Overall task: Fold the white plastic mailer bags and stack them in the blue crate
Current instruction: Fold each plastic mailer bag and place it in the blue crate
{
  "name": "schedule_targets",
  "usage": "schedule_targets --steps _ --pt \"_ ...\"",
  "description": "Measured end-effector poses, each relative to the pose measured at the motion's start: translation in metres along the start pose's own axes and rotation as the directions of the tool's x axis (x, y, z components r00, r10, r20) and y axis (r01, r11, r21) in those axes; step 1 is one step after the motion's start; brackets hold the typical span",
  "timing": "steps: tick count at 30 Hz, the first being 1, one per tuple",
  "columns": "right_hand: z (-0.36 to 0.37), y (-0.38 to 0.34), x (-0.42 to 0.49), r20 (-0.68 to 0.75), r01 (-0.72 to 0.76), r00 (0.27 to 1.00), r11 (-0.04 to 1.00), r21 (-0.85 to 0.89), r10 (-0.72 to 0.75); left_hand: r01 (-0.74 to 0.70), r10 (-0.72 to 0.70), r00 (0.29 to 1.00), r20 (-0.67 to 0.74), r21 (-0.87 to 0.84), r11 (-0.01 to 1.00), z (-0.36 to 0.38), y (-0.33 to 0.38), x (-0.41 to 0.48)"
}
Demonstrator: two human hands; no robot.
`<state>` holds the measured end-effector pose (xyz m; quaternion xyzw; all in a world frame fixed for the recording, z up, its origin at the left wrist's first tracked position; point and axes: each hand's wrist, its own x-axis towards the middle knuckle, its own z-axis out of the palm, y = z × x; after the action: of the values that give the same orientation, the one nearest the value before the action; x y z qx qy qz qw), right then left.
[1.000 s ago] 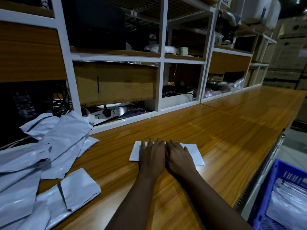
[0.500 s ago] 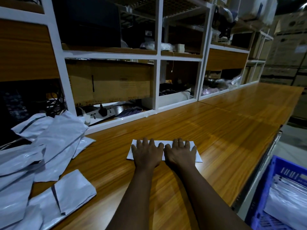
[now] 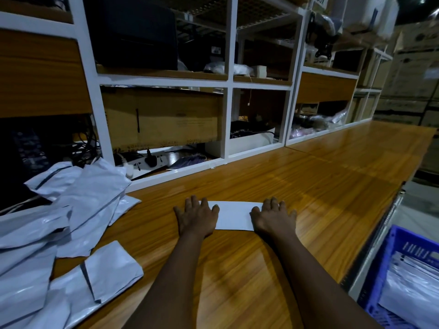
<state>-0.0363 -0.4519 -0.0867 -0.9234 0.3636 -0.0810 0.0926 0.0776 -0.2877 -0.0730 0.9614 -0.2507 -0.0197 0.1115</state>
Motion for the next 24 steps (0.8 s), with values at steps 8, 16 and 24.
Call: schedule_targets --steps 8,16,24 --pt "0.001 0.019 0.008 -0.061 -0.041 0.998 0.996 -0.081 0.036 0.107 -0.106 0.991 -0.076 0.006 0.994 -0.003 -0.001 -0.01" --pt "-0.003 -0.014 -0.008 -0.246 0.385 0.879 0.912 -0.141 -0.409 -0.288 0.262 0.884 -0.386 -0.009 0.958 0.001 0.01 -0.011" --pt "0.012 -0.02 -0.008 -0.054 0.603 0.787 0.784 -0.143 -0.615 -0.514 0.487 0.831 -0.27 -0.037 0.857 0.01 0.01 -0.008"
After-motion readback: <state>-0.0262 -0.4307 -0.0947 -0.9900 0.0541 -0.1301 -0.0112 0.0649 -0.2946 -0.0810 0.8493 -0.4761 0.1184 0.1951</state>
